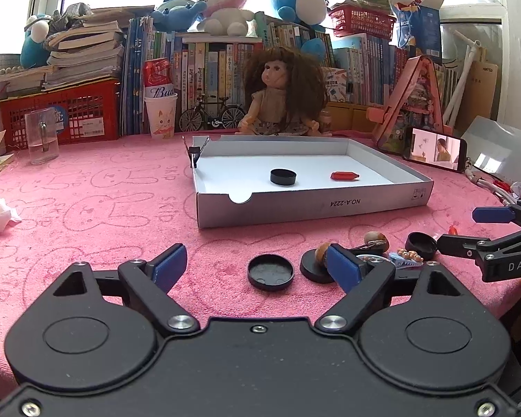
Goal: Organize rigid objects
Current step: 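Move both grippers back toward the remaining objects beside the tray, then grasp a second black lid with the left gripper while the right gripper grasps another red tube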
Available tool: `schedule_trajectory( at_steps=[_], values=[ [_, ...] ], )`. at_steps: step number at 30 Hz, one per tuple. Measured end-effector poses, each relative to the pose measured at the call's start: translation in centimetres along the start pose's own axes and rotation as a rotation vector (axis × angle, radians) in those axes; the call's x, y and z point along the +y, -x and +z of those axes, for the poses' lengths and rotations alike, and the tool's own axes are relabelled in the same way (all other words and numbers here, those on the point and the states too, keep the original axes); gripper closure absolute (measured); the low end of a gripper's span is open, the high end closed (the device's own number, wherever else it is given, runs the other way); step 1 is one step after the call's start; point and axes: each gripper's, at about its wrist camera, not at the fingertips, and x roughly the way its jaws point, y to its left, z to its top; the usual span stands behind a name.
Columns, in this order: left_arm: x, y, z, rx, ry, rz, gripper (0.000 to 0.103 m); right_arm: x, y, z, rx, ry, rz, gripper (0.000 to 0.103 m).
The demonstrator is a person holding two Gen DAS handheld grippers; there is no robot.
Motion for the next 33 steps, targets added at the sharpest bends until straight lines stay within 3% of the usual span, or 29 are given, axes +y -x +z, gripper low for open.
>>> schedule_trajectory(
  at_steps=[7,10,16,20,23,28,33],
  values=[
    [0.6,0.0,-0.2,0.038,0.026,-0.026,0.044,-2.2,-0.7,0.5,0.065,0.085,0.124,0.001],
    [0.5,-0.1,-0.4,0.053,0.02,-0.032,0.051,-2.4,-0.9,1.0,0.093,0.141,0.179,0.008],
    [0.1,-0.3,-0.5,0.059,0.004,-0.037,0.053,-2.0,-1.3,2.2,0.15,0.267,0.265,0.017],
    [0.2,-0.4,-0.4,0.06,0.008,-0.032,0.055,-2.3,-1.6,2.6,0.187,0.262,0.313,0.023],
    [0.3,-0.5,-0.4,0.061,0.012,-0.033,0.059,-2.4,-1.5,2.6,0.207,0.233,0.348,0.034],
    [0.2,-0.5,-0.4,0.058,0.006,-0.034,0.065,-2.2,-1.2,2.5,0.2,0.204,0.346,0.054],
    [-0.1,-0.5,-0.4,0.057,-0.002,-0.043,0.077,-1.8,-1.0,2.5,0.178,0.178,0.292,0.055]
  ],
)
